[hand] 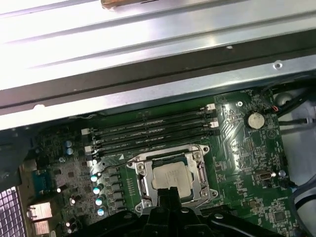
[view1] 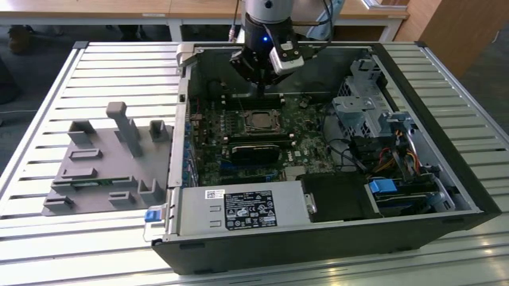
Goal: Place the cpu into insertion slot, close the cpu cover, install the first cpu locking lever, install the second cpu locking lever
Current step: 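Install the first cpu locking lever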
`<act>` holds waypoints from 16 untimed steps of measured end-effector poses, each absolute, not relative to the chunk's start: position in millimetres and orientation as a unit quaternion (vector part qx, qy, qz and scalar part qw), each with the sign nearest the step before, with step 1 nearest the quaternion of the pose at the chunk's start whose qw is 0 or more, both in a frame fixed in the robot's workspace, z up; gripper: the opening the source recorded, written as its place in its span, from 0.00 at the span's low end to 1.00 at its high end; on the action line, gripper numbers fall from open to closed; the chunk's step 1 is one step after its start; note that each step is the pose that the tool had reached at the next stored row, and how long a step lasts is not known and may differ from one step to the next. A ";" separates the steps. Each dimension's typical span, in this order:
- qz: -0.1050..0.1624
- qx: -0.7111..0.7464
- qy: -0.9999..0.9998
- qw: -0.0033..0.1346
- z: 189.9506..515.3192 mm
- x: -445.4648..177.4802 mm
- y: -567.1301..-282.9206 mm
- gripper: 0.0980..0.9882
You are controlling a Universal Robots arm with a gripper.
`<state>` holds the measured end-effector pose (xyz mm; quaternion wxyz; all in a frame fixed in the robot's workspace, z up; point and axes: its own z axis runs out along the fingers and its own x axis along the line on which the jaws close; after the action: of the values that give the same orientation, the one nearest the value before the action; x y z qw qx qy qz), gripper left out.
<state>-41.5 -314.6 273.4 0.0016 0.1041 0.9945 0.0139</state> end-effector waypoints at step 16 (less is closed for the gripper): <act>0.014 0.041 0.999 0.001 271.3 -57.3 -314.7 0.02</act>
<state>-57.3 -314.7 271.3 0.0010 0.0407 0.9991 0.0141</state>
